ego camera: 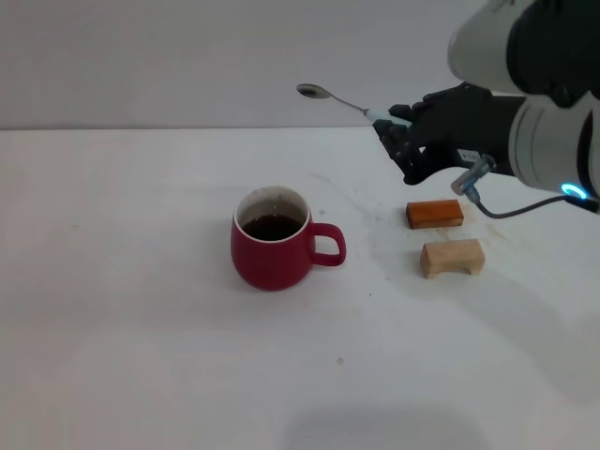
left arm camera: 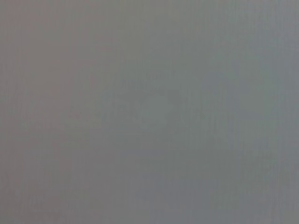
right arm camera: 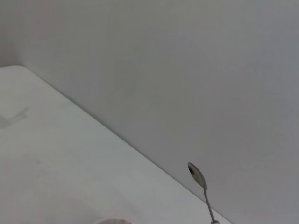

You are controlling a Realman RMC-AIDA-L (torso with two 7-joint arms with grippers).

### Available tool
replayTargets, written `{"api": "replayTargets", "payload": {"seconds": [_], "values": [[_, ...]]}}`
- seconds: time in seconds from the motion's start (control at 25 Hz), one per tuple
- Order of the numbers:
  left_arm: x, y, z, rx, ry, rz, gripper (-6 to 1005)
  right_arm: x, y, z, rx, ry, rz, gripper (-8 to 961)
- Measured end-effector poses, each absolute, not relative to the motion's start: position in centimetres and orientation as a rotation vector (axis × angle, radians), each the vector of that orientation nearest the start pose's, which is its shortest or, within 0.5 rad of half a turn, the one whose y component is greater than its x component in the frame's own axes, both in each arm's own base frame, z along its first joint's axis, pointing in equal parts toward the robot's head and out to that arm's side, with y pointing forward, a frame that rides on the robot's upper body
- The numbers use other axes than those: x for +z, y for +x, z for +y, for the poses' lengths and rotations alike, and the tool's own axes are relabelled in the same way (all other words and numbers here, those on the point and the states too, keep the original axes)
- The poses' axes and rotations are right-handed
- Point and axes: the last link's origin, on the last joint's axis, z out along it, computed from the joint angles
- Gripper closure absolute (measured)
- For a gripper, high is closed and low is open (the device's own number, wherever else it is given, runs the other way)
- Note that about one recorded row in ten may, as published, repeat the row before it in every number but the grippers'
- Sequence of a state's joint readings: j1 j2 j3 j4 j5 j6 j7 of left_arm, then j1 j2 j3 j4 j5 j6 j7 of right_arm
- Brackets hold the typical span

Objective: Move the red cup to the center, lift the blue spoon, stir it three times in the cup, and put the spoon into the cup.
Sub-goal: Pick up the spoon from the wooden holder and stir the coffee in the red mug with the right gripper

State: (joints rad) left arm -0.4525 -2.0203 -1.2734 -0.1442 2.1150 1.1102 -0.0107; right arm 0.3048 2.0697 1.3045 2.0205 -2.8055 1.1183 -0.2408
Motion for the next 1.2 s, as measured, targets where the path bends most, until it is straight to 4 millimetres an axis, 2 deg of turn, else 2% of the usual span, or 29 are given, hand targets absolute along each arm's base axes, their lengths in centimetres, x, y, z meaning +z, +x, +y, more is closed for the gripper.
{"api": "replayTargets", "payload": {"seconds": [0.32, 1.2], "values": [[8.3, -38.9, 34.0, -0.555, -1.047, -0.632, 136, 2.3, 5.7, 31.8, 0.076, -2.382, 0.424, 816], [8.1, -38.9, 34.0, -0.554, -1.048, -0.642, 136, 3.0, 4.5, 34.2, -0.062, -2.571, 0.509, 815]]}}
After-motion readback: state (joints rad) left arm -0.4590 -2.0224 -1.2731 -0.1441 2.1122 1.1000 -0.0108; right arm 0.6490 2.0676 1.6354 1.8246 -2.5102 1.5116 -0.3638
